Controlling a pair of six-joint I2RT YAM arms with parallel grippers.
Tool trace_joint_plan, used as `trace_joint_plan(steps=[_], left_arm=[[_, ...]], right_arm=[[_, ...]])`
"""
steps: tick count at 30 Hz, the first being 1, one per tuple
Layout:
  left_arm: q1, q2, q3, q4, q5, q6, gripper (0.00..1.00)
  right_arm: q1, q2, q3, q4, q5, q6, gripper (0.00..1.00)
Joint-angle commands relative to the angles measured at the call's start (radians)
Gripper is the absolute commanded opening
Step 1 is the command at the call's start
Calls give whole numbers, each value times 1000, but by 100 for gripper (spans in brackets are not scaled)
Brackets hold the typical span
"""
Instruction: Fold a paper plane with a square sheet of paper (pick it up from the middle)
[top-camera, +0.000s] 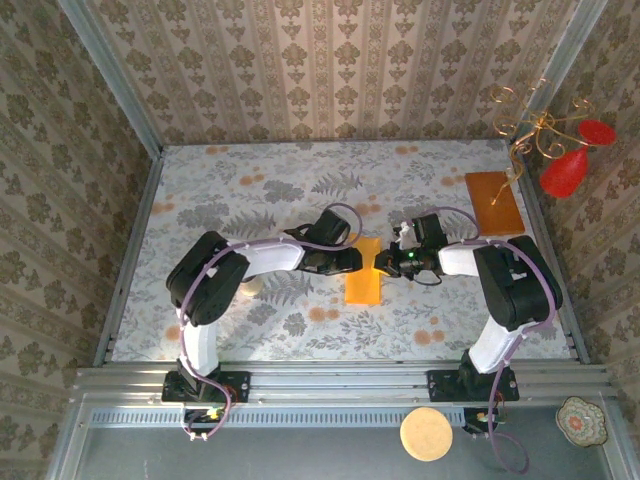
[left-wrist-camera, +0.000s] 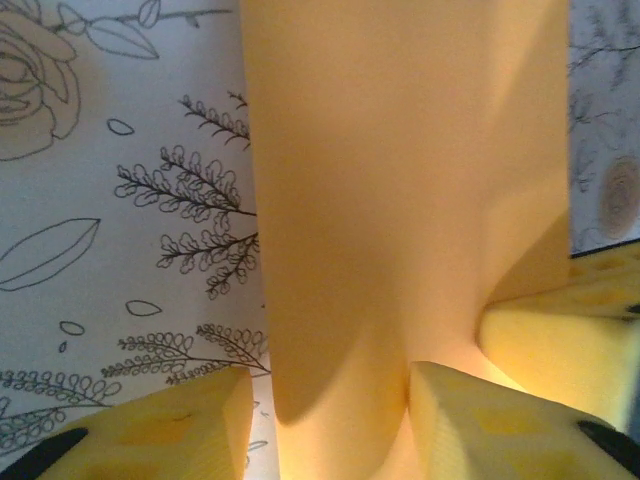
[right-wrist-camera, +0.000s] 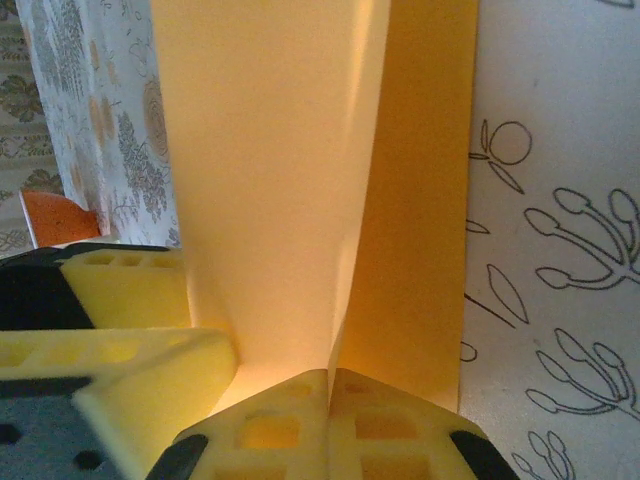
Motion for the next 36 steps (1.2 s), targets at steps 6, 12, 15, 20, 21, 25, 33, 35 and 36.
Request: trace_joint_plan(steps=[6,12,15,20,21,25,33,35,36], left_arm=[[16,31,11,-59,-2,-26,40],[18,68,42,-106,13,-30,37],[11,109,95,-214,-15,-19,36],[-8,181,175,-366,-75,17,35],[-12,191,180,-370,-76,18,35],[-14,218,203,-418,-102,1,35],[-16,204,187,-404,-156,-87,34],[-16,197,183,-394,-162,-119,34],[-16,194,179,-387,-165,-138,34]], right_arm=[[-2,24,25,-46,0,-27,3],[-2,7,29,-72,18,-27,13],[-7,-52,22,-109,74,-26,25],[-26,-176,9,-194,219,-55,33],[-30,-193,3,-196,234,-55,33],[-39,-214,-9,-207,263,-57,32],[-43,-192,-9,-187,253,-43,30],[-44,-188,-9,-182,246,-42,30],[-44,-186,-9,-180,240,-40,30]])
